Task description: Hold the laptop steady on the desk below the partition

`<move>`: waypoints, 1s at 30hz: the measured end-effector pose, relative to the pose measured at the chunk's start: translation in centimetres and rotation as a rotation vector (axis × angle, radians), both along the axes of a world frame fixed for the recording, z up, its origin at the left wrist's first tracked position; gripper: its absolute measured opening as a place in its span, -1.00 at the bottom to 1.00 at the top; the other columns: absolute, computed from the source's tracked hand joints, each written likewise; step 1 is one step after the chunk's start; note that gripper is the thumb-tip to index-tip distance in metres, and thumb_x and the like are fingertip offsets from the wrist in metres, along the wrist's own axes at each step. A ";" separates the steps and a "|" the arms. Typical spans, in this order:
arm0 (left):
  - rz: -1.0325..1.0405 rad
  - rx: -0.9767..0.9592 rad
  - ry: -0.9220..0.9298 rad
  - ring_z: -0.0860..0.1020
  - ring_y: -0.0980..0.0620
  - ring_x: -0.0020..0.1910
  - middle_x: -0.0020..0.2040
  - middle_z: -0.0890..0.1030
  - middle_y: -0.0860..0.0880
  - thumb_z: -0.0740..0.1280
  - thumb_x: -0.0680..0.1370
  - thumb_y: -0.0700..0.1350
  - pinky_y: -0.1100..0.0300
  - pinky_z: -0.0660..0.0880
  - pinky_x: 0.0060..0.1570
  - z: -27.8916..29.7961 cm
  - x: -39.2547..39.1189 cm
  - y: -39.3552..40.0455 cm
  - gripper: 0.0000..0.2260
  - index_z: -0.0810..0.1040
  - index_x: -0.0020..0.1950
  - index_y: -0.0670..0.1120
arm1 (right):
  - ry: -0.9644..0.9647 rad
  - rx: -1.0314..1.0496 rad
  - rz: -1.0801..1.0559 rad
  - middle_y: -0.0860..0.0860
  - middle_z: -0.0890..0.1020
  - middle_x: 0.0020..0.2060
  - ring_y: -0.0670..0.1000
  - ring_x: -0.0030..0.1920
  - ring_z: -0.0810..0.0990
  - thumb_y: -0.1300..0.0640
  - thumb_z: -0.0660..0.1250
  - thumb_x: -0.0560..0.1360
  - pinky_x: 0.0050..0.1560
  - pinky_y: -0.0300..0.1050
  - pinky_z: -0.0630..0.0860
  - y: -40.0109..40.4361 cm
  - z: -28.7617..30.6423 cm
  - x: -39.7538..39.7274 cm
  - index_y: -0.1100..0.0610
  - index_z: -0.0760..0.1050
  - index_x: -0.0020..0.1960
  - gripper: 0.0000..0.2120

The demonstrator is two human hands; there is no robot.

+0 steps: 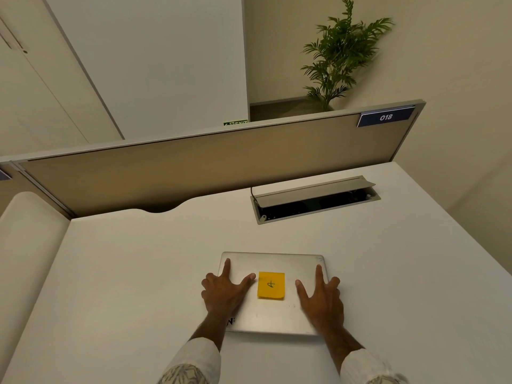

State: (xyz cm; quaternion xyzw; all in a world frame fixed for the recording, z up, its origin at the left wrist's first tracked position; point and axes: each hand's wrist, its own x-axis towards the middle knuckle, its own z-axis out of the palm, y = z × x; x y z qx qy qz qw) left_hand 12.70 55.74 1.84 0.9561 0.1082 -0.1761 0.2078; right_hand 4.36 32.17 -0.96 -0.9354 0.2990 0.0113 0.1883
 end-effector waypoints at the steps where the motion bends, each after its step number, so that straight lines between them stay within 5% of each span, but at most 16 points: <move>1: 0.006 -0.019 0.003 0.34 -0.21 0.34 0.28 0.41 -0.18 0.13 0.30 0.62 -0.13 0.39 0.26 -0.1 0.0 0.0 -0.06 0.06 0.59 0.23 | -0.001 0.005 0.002 0.15 0.32 0.17 0.13 0.03 0.54 -0.47 0.06 0.46 -0.11 -0.03 0.62 -0.1 0.0 0.0 -0.06 0.05 0.57 -0.18; 16: 0.031 -0.216 -0.013 0.56 -0.21 0.22 0.32 0.34 -0.15 0.26 0.30 0.57 -0.05 0.58 0.09 0.3 -0.3 0.5 -0.03 -0.05 0.59 0.29 | -0.013 0.014 0.027 0.08 0.34 0.10 0.05 -0.13 0.59 -0.50 0.06 0.43 -0.13 -0.08 0.64 -0.6 0.9 0.6 -0.12 -0.02 0.57 -0.16; 30: 0.145 -0.272 -0.055 0.53 -0.18 0.23 0.26 0.33 -0.10 0.27 0.31 0.55 -0.06 0.57 0.10 0.9 -2.0 2.0 -0.02 -0.09 0.60 0.28 | -0.034 -0.006 0.166 0.07 0.33 0.17 -0.02 -0.18 0.50 -0.49 0.06 0.44 -0.15 -0.18 0.59 -0.1 2.2 2.4 -0.11 -0.03 0.57 -0.17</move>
